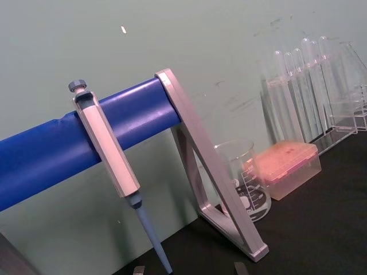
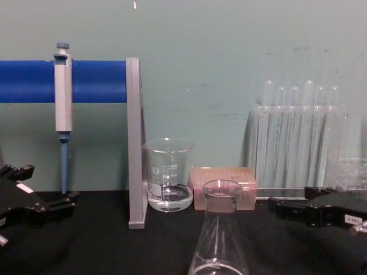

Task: Grasp the erlenmeyer flask with one hand, shake it three times, then place it back.

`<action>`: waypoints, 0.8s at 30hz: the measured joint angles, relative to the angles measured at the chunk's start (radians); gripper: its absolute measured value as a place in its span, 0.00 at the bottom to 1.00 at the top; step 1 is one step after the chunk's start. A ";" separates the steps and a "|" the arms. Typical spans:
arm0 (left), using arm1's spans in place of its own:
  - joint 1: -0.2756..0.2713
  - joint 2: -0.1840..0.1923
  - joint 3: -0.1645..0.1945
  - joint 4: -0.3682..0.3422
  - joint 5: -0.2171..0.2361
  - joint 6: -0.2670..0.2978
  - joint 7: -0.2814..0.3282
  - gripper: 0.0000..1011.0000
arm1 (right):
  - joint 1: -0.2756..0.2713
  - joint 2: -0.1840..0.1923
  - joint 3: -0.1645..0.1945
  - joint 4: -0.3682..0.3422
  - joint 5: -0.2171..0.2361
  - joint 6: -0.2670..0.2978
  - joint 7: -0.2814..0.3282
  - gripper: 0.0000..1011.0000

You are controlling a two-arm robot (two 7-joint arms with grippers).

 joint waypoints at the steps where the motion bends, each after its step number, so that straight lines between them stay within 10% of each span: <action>1: 0.000 0.000 0.000 0.000 0.000 0.000 0.000 0.99 | 0.000 -0.003 0.004 0.002 -0.003 -0.001 0.000 0.99; 24: 0.000 0.000 0.000 0.000 0.000 0.000 0.000 0.99 | -0.002 -0.002 0.009 -0.002 -0.004 -0.002 0.003 0.99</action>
